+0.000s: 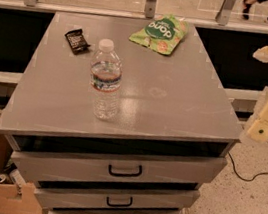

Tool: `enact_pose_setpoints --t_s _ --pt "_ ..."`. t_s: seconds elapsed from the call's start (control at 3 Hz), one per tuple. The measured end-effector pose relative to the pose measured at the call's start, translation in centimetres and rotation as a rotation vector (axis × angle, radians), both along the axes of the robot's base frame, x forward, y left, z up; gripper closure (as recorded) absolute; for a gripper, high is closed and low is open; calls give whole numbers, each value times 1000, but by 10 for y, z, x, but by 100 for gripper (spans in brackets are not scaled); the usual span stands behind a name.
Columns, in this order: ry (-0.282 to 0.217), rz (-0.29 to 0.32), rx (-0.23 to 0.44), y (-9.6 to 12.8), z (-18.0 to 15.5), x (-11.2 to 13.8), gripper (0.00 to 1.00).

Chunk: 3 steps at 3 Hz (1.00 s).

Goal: Pick water bottle

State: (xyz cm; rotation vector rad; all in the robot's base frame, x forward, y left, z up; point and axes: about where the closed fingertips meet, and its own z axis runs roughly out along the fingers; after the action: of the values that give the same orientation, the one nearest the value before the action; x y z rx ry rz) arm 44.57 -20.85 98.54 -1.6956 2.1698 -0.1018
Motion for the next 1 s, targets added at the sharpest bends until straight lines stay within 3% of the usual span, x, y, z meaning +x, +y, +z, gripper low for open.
enact_pose_setpoints --t_s 0.33,0.67,1.0 --pt "11 82 126 37 -21 31 0" --pt "65 199 377 103 -59 64 0" --pt "104 284 551 152 -78 69 0"
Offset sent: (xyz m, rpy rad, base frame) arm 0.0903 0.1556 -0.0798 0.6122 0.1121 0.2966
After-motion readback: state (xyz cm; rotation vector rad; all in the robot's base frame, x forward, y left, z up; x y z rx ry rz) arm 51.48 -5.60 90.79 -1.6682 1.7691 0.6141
